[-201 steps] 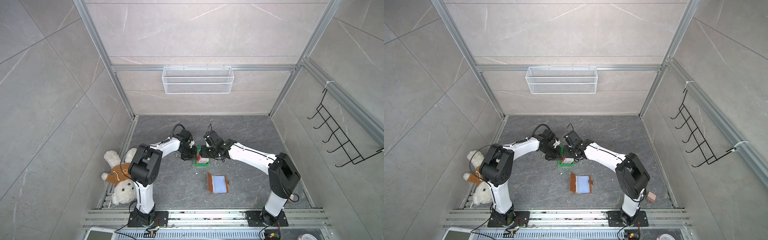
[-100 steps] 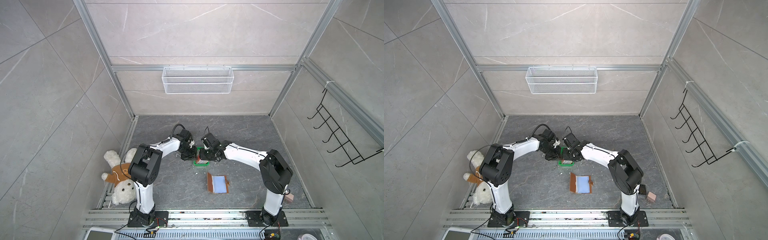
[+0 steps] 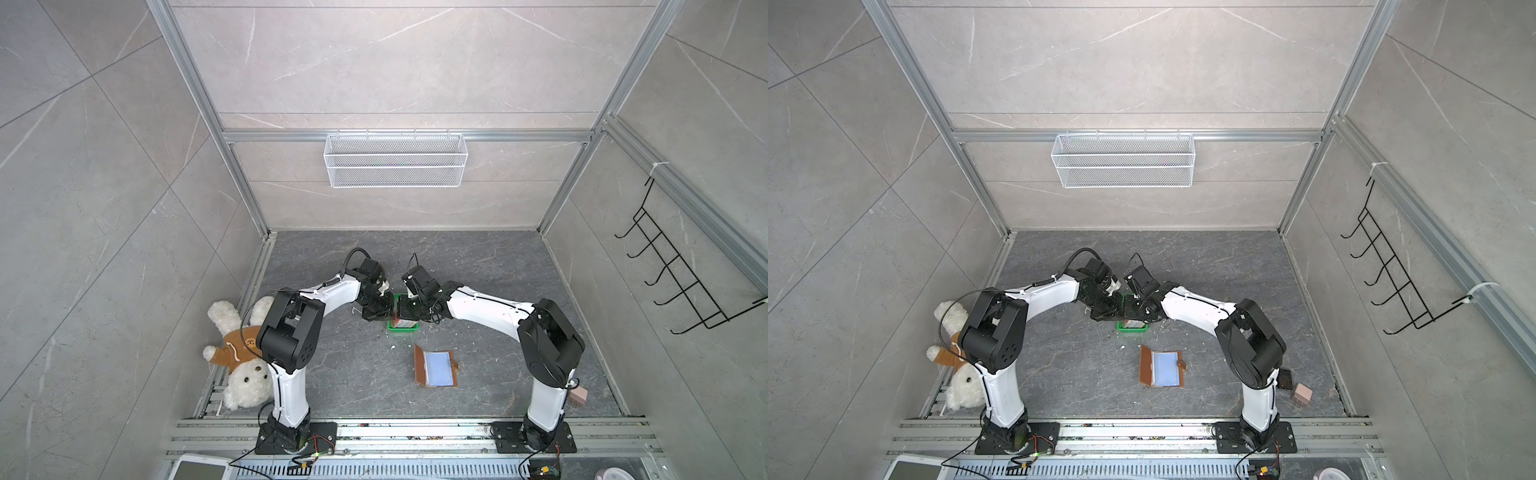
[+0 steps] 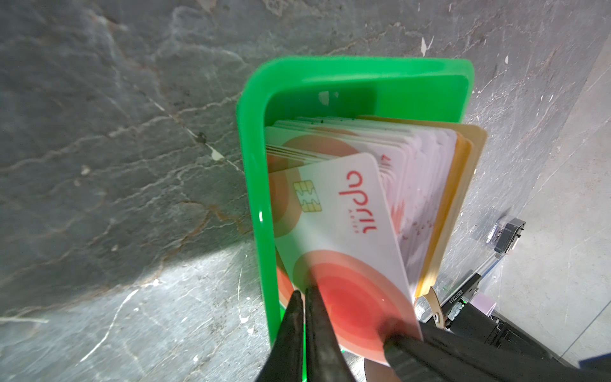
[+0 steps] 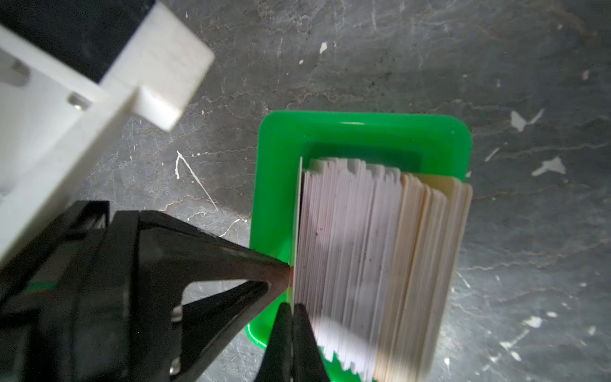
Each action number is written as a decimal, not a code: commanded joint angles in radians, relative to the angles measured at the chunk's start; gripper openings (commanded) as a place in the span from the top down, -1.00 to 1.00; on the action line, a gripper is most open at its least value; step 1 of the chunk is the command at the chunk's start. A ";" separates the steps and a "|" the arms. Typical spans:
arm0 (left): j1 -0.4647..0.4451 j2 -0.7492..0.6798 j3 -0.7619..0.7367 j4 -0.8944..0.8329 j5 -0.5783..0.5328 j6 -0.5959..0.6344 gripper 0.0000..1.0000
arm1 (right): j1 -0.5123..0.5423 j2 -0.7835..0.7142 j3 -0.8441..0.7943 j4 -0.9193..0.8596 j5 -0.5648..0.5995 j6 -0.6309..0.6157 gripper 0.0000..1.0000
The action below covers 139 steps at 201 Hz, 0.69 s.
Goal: Put the credit cards into the card holder
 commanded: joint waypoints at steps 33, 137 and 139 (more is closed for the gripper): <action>-0.004 -0.065 0.006 0.000 -0.034 -0.007 0.81 | -0.002 -0.139 -0.037 -0.021 0.065 0.029 1.00; -0.005 -0.119 -0.008 0.013 -0.029 -0.007 0.79 | -0.009 -0.370 -0.172 -0.005 0.076 0.025 1.00; -0.004 -0.122 -0.009 0.015 -0.029 -0.008 0.79 | -0.009 -0.372 -0.174 -0.005 0.077 0.025 1.00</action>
